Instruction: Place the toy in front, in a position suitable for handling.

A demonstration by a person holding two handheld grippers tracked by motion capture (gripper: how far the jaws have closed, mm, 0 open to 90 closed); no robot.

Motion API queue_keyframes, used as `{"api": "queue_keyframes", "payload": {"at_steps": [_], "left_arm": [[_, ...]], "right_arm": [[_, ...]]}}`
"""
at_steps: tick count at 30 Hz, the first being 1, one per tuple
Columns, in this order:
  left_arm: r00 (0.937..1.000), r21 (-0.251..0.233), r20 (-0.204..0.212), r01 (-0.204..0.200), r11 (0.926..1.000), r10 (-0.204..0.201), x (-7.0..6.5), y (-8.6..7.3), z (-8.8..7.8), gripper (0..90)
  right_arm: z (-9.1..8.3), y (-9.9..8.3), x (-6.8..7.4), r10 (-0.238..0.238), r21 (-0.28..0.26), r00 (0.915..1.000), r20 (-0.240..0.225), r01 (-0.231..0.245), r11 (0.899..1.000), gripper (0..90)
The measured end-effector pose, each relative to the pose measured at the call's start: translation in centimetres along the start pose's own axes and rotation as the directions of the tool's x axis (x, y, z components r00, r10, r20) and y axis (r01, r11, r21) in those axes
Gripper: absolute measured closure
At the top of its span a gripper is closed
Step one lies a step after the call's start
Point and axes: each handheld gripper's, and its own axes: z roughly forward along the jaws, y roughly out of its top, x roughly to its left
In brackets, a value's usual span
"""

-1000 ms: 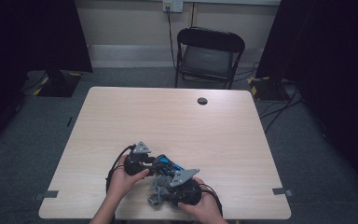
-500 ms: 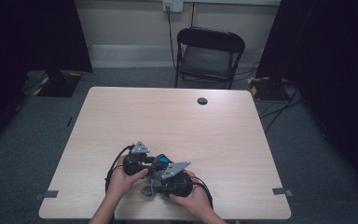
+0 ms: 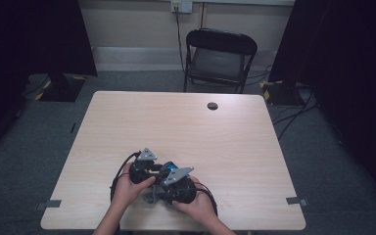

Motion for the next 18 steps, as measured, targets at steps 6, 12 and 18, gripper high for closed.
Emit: {"api": "queue_keyframes", "payload": {"at_steps": [6,12,18], "left_arm": [[1.0000,0.008,0.000,-0.006,1.0000,0.006,-0.1,0.1,0.1,53.4],[0.9996,0.010,-0.027,0.001,1.0000,-0.001,-0.1,0.2,0.1,44.8],[0.9994,0.012,-0.034,0.012,0.9999,-0.011,-0.1,0.2,-0.1,39.6]], "right_arm": [[-0.7,-0.4,0.2,0.001,0.003,0.9999,-0.015,-0.001,1.000,75.7],[-1.8,-0.8,0.8,-0.016,0.012,0.9996,-0.025,0.017,1.000,75.7],[-3.7,-1.4,1.4,-0.033,0.010,0.9989,-0.033,0.033,0.999,75.6]]}}
